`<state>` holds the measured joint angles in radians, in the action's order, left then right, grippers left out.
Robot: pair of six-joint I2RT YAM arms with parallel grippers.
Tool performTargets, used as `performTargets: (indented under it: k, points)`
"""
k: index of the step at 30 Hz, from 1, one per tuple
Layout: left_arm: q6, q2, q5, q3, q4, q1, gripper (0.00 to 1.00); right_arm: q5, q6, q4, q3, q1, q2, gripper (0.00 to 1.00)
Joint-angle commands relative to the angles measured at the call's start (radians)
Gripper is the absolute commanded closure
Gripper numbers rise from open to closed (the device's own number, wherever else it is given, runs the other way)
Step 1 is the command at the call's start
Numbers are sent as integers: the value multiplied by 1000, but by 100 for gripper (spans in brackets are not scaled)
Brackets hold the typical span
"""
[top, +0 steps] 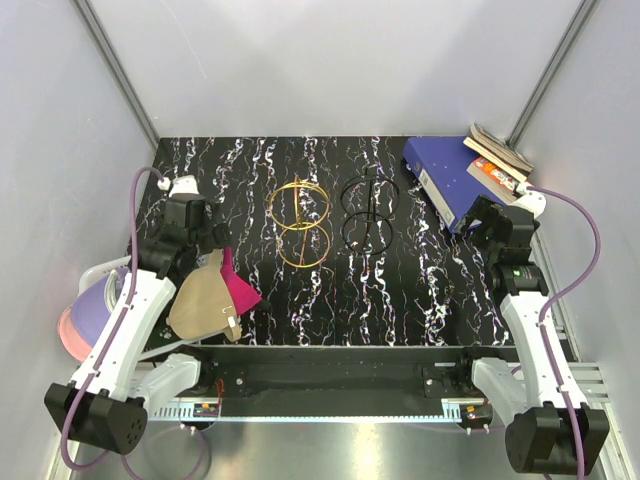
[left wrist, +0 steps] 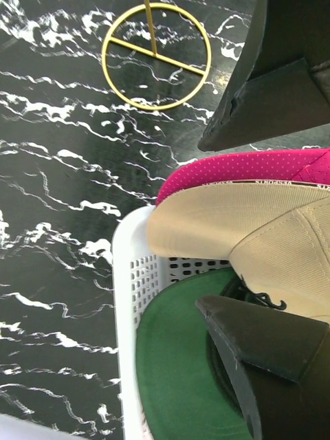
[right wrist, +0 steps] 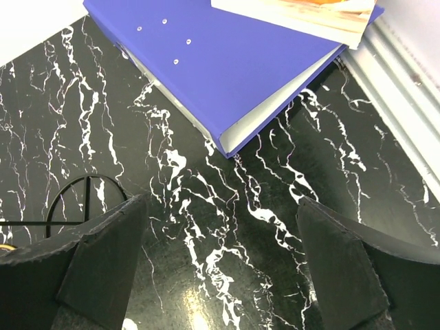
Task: Stack the hats
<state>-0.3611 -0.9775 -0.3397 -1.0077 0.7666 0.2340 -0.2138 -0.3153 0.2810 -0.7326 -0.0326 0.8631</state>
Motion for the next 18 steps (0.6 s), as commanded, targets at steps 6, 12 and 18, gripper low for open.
performTargets:
  k: [6, 12, 18]
  points:
    - [-44, -26, 73, -26, 51, 2, 17, 33, -28, -37, -27, 2, 39, 3]
    - [-64, -33, 57, -9, 79, 2, 21, 42, -31, -36, -33, 2, 48, 4]
    - [-76, -33, 27, 9, 85, 2, 25, 47, -30, -32, -42, 2, 56, 3]
